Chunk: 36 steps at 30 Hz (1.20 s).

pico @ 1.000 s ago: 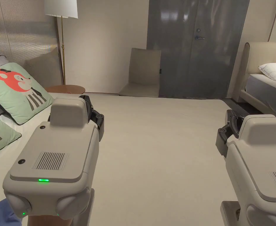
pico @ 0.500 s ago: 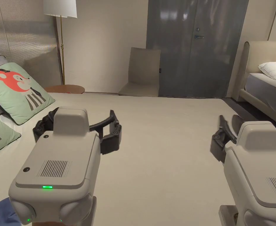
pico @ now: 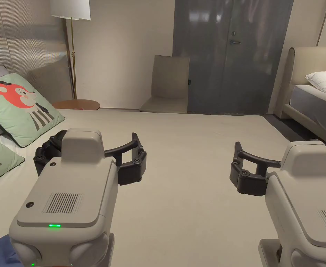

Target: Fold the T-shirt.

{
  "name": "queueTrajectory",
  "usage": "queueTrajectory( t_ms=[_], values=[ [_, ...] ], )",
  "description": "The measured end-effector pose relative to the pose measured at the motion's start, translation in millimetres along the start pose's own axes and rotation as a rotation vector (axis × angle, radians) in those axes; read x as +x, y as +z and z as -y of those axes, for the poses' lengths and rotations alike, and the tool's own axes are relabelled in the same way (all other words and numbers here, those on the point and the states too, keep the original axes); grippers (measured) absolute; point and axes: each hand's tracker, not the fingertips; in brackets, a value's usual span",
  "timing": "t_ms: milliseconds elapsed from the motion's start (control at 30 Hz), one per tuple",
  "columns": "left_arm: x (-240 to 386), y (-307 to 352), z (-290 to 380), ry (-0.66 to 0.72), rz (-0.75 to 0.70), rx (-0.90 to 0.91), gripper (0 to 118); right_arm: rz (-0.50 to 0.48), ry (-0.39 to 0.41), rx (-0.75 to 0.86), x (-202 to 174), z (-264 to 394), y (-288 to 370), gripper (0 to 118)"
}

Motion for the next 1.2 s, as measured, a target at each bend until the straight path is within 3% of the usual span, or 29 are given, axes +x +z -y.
queueTrajectory(
  t_ms=[900,1200],
  values=[
    [-0.4,3.5,-0.2,0.013,-0.002,0.011,110,-0.013,0.004,0.004,3.3,2.5,3.0,117],
    [1.2,5.1,-0.1,0.002,0.007,0.003,110,0.031,-0.011,-0.044,0.2,0.7,-0.9,118]
  ],
)
